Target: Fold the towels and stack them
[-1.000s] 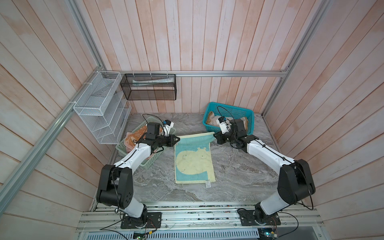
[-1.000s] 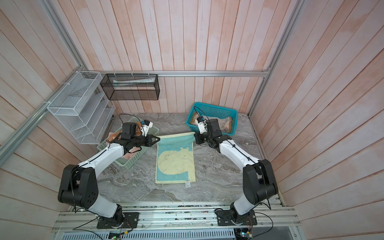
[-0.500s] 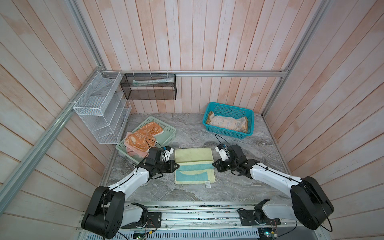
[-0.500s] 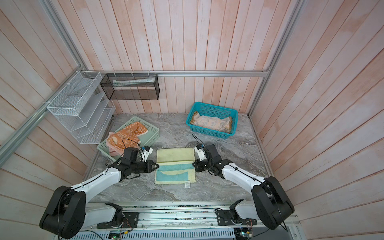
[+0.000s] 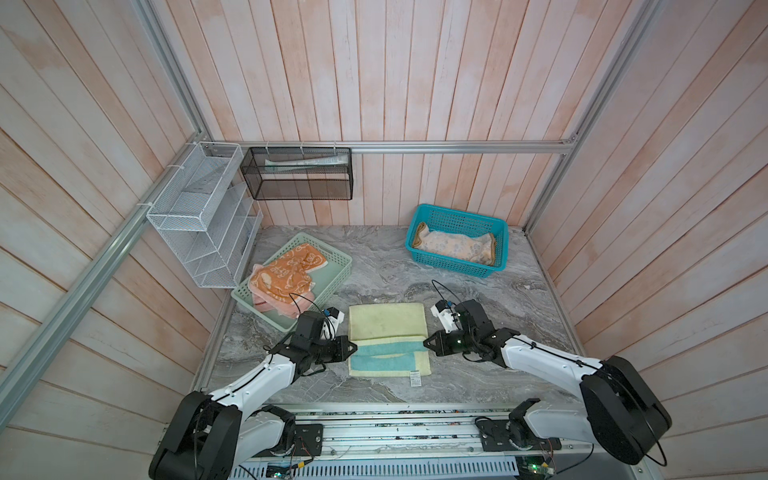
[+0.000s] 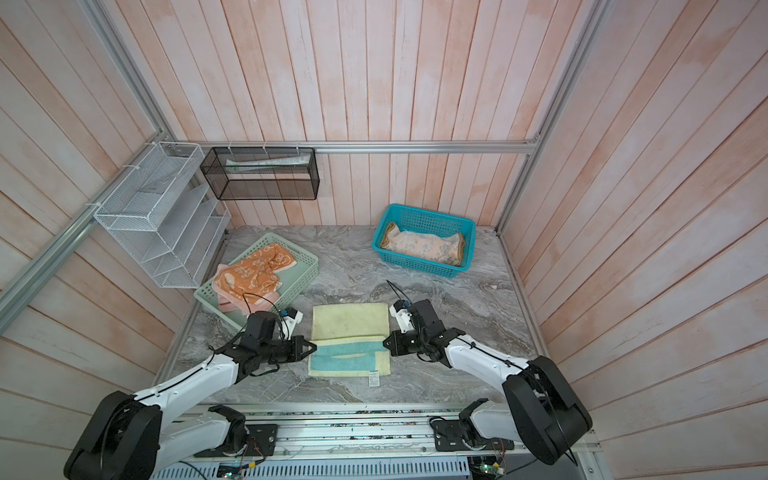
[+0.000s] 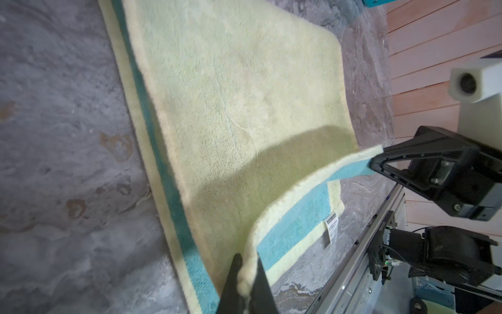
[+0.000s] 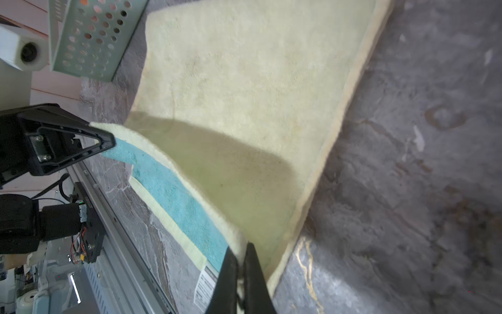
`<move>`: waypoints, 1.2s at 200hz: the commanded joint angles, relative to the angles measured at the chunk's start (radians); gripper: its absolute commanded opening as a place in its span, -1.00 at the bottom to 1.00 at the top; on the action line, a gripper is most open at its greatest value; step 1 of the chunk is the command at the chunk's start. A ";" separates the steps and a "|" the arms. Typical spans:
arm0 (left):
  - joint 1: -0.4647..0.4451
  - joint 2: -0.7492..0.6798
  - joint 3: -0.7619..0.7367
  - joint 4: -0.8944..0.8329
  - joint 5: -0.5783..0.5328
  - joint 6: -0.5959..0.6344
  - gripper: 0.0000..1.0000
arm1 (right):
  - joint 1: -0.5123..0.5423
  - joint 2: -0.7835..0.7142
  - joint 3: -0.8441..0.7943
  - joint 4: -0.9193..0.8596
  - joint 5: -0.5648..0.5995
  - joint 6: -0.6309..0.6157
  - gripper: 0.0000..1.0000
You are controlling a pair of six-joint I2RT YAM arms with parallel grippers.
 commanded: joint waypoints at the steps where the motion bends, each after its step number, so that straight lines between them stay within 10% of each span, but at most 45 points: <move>1: -0.005 -0.036 -0.051 0.052 -0.001 -0.063 -0.72 | 0.007 -0.009 -0.030 0.011 -0.067 0.044 -0.71; 23: -0.005 -0.107 -0.067 0.002 -0.022 -0.082 -0.44 | 0.007 -0.055 -0.011 -0.049 -0.083 0.060 -0.31; 73: -0.003 -0.259 -0.019 -0.067 -0.093 -0.127 -0.34 | -0.017 -0.181 0.032 -0.140 0.099 0.082 -0.18; 151: -0.043 0.137 0.144 -0.120 -0.113 -0.090 -0.33 | 0.067 0.135 0.125 -0.048 0.028 0.064 -0.40; 240: -0.070 -0.146 0.014 -0.248 -0.181 -0.210 -0.34 | 0.158 -0.343 -0.021 -0.287 0.084 0.279 -0.42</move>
